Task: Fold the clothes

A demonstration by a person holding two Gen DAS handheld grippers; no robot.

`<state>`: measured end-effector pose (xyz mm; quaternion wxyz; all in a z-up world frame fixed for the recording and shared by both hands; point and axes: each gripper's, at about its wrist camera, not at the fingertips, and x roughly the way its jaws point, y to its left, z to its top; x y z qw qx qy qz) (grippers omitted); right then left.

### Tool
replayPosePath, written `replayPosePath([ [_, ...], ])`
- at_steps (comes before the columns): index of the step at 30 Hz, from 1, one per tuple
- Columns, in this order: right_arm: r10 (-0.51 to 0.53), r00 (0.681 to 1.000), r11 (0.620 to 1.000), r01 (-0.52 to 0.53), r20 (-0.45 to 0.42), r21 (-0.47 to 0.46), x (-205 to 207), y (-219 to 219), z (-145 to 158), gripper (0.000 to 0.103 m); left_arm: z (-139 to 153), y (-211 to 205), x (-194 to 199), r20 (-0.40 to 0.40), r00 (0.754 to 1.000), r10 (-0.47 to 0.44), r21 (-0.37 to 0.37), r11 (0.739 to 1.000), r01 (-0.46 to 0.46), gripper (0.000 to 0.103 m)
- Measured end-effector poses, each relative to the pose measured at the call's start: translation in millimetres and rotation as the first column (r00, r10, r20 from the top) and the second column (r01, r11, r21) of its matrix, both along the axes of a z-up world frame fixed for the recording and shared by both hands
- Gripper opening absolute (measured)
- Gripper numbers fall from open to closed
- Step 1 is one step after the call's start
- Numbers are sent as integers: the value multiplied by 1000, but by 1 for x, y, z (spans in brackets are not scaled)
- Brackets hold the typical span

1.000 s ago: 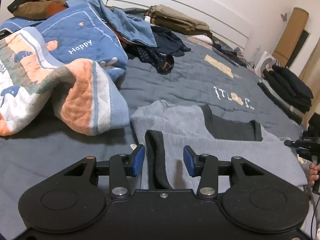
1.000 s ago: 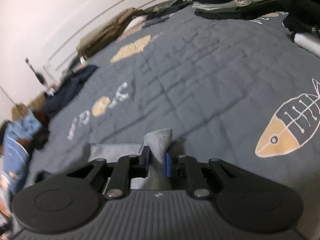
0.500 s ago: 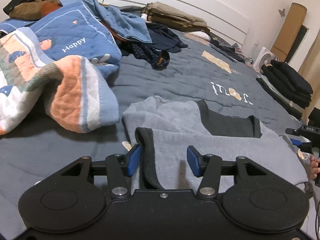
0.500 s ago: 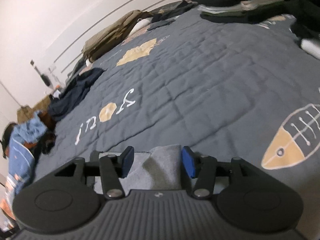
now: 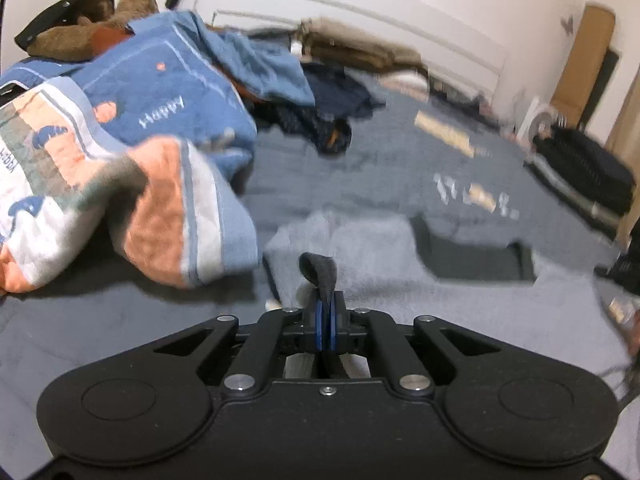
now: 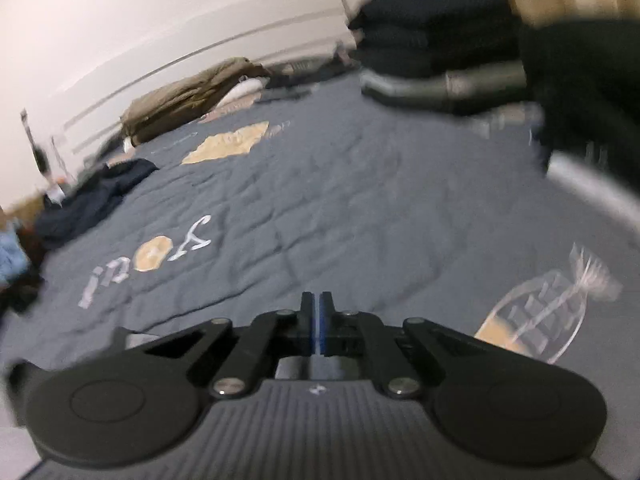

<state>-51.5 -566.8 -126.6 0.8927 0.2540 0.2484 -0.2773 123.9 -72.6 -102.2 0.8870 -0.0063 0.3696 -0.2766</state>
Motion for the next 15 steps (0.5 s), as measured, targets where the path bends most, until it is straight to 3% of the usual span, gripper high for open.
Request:
replayPosePath([
  [4,66,998,997,-65,-22,40,3,1,6,7,2,2,0,-5,1000,-1,-7,1000,1,6],
  [7,123,992,991,-121,-32,65,5,10,17,18,9,8,0,4,1000,15,-45,999,-15,9],
  [9,176,984,982,-174,-27,76,6,21,24,32,11,10,-1,-3,1000,12,-53,999,-12,21],
  [11,205,978,977,-202,-29,64,3,34,32,44,11,10,-2,-4,1000,6,-50,999,-6,48],
  [15,244,970,968,-242,-19,65,-8,58,47,47,14,7,-11,-5,999,-53,-37,998,52,46],
])
